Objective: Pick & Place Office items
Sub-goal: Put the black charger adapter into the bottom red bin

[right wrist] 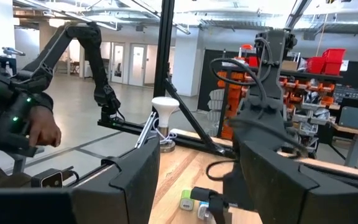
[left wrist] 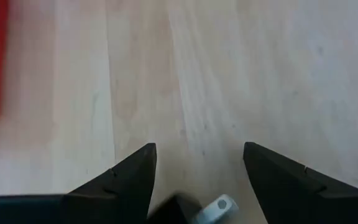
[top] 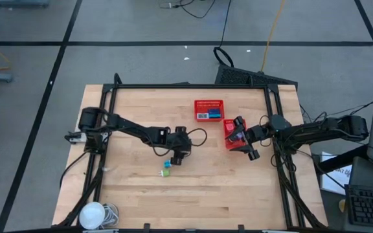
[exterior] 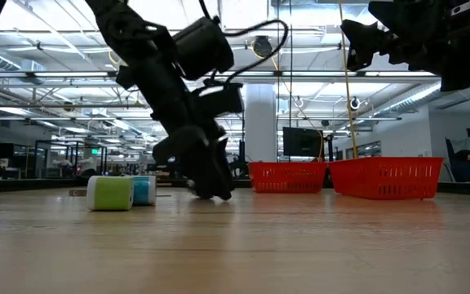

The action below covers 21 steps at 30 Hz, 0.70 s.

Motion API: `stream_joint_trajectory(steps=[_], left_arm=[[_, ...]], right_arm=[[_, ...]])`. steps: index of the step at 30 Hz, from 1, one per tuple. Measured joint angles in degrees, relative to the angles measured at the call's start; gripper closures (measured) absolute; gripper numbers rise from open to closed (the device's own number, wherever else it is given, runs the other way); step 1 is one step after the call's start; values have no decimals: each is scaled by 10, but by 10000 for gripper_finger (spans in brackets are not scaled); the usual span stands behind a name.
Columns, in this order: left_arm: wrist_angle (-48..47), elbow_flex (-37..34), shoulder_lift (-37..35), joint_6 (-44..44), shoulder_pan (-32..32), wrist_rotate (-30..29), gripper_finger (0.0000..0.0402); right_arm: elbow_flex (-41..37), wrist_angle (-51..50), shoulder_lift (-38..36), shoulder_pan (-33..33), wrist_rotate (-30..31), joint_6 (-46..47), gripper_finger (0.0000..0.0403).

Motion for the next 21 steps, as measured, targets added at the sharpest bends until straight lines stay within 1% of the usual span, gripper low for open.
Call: stream_joint_trajectory(steps=[4, 10, 13, 15, 21], left_arm=[[-11, 1, 6, -42, 5, -15, 156], [-44, 0, -5, -160, 20, -34, 156], [-71, -1, -28, -170, 26, -41, 156], [-88, -1, -52, -161, 29, -41, 156], [-195, 0, -123, -158, 31, -39, 156]], right_arm=[[0, 0, 0, 0, 0, 0, 190], [0, -1, 0, 0, 0, -4, 190], [0, -2, 0, 0, -1, -4, 190], [0, -5, 0, 0, -1, -4, 190], [0, -3, 0, 0, -2, -4, 190]])
